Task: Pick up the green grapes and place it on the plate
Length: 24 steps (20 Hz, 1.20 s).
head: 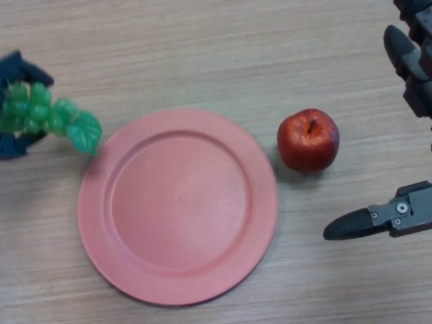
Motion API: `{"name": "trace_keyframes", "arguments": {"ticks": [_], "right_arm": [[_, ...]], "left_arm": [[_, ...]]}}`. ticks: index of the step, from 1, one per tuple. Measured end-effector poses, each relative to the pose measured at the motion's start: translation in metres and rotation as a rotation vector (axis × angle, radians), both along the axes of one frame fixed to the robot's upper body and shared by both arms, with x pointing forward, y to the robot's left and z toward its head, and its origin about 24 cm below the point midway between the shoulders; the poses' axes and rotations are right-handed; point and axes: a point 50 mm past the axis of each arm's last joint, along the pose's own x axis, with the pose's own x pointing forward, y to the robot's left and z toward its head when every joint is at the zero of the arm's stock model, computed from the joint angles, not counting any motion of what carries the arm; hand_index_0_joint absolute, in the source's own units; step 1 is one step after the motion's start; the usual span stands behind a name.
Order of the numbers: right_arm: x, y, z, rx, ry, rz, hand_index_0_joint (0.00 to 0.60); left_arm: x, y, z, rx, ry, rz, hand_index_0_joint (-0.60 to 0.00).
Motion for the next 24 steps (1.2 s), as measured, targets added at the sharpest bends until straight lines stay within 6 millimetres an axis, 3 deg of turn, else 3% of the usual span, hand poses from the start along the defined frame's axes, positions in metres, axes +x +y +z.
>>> {"name": "trace_keyframes", "arguments": {"ticks": [3, 6, 8, 9, 10, 11, 16, 20, 24], "right_arm": [[0.000, 0.001, 0.001, -0.002, -0.004, 0.001, 0.000], [-0.001, 0.003, -0.002, -0.015, 0.003, -0.006, 0.000], [-0.001, 0.002, -0.002, -0.015, 0.004, -0.012, 0.000], [-0.001, 0.002, -0.002, -0.015, 0.004, -0.012, 0.000], [-0.001, 0.002, -0.002, -0.015, 0.004, -0.012, 0.000], [-0.002, 0.002, -0.001, -0.014, 0.000, -0.011, 0.000], [-0.006, 0.005, 0.001, -0.024, -0.021, -0.006, 0.000], [-0.005, 0.006, 0.005, -0.025, -0.041, 0.000, 0.000], [-0.003, 0.012, 0.004, -0.025, -0.006, 0.023, 0.000]], "left_arm": [[-0.031, -0.028, 0.029, 0.024, -0.080, -0.140, -0.600], [-0.051, -0.056, 0.030, 0.020, -0.015, -0.326, -0.600], [-0.054, -0.064, 0.023, 0.068, 0.079, -0.386, -0.402], [-0.055, -0.064, 0.021, 0.065, 0.091, -0.387, -0.252], [-0.056, -0.065, 0.021, 0.062, 0.086, -0.387, -0.152], [-0.059, -0.066, 0.023, 0.057, 0.073, -0.392, -0.008], [-0.068, -0.063, 0.036, -0.091, 0.027, -0.420, 0.000], [-0.075, -0.060, 0.046, -0.576, 0.043, -0.458, 0.000], [-0.086, -0.048, 0.037, -1.012, 0.053, -0.500, 0.000]]}}
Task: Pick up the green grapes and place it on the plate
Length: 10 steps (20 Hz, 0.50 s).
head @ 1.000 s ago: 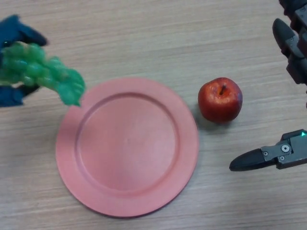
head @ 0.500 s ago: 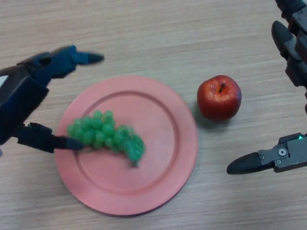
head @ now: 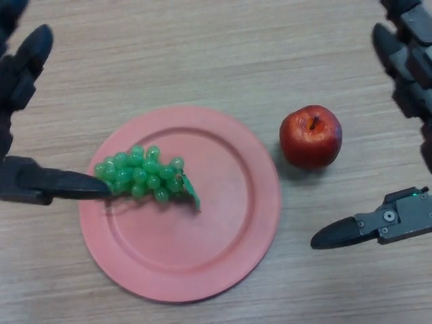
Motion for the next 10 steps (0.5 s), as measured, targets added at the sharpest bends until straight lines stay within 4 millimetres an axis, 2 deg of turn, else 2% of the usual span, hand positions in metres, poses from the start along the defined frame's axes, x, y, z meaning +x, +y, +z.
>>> {"name": "trace_keyframes", "arguments": {"ticks": [4, 10], "right_arm": [[0.002, 0.004, 0.005, 0.000, -0.012, 0.016, 0.000], [0.008, 0.010, 0.001, 0.000, 0.004, 0.014, 0.000]], "left_arm": [[-0.001, 0.007, -0.015, -0.054, 0.076, 0.002, 0.000], [-0.003, 0.014, -0.010, 0.032, 0.000, 0.058, 0.000]]}}
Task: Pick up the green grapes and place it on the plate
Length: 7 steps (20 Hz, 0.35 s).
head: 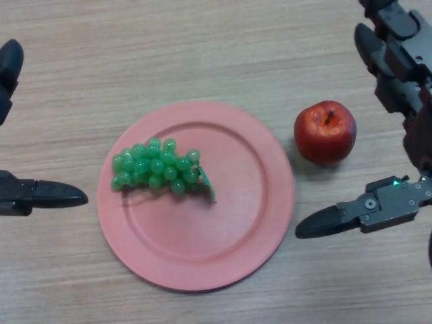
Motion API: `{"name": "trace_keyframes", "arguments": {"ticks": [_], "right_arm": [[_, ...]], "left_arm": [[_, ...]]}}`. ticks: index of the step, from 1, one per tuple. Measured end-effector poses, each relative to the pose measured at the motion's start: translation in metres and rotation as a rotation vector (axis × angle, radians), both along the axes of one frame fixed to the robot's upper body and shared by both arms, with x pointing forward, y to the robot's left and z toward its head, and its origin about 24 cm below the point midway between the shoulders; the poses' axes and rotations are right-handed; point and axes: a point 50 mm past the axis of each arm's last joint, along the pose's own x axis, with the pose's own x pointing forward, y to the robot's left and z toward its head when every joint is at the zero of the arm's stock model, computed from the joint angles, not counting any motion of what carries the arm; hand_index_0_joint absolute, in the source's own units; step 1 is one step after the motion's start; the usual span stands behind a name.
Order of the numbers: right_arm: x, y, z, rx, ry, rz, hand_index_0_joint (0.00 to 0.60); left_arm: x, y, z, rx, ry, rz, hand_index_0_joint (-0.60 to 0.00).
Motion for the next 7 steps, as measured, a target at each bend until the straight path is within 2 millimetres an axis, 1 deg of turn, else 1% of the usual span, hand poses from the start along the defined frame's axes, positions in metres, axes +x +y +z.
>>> {"name": "trace_keyframes", "arguments": {"ticks": [7], "right_arm": [[0.0004, 0.0005, 0.0019, 0.002, -0.008, 0.005, 0.000]], "left_arm": [[-0.0055, -0.0095, 0.0055, 0.085, -0.031, -0.026, 0.000]]}}
